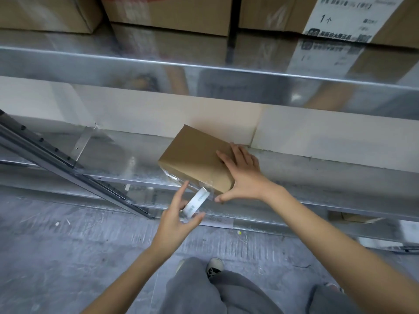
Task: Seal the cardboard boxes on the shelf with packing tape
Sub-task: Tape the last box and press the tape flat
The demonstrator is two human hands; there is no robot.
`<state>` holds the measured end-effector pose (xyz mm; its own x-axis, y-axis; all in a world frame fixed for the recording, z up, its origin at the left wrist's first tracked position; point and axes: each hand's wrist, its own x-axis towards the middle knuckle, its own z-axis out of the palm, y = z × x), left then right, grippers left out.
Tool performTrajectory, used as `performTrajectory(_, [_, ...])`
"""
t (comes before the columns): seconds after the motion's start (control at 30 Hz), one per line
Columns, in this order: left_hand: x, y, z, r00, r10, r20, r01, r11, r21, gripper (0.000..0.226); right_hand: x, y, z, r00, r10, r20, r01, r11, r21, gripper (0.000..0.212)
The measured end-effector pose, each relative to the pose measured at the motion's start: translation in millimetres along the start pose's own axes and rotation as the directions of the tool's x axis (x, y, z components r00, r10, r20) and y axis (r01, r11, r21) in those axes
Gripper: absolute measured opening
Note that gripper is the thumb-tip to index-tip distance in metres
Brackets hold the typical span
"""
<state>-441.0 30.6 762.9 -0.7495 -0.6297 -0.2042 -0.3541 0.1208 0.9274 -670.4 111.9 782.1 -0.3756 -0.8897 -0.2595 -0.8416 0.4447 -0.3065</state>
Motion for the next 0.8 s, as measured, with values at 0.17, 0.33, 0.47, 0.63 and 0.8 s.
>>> performTrajectory(0.17, [-14.1,-19.0,16.6,0.946,-0.188,-0.264,0.126,0.964,-0.236,0.084,3.0,-7.7,-2.7,0.996,0.069,-0.062,-0.063,0.993,0.102,0.124])
performTrajectory(0.33, [-5.7,6.8,27.1,0.927,-0.355,-0.121,0.261,0.842,-0.472,0.074,-5.2,-33.7,5.8,0.965,0.171,-0.198,-0.093,0.932,0.349,0.108])
performTrajectory(0.47, [21.8,22.9,10.7,0.872,-0.436,-0.221,0.259,0.796,-0.547,0.084,-18.3,-46.3,23.5,0.952,0.298,-0.07,-0.178,0.724,0.667,0.102])
performTrajectory(0.63, [53.3,61.6,7.8,0.903,-0.268,-0.335,0.124,0.91,-0.395,0.043,-28.2,-47.4,29.3,0.932,0.35,-0.091,-0.118,0.533,0.838,0.093])
performTrajectory(0.8, [72.8,86.3,27.4,0.937,-0.197,-0.288,0.133,0.965,-0.226,0.053,-31.7,-34.2,20.8,0.841,0.105,-0.531,0.043,0.965,0.259,0.055])
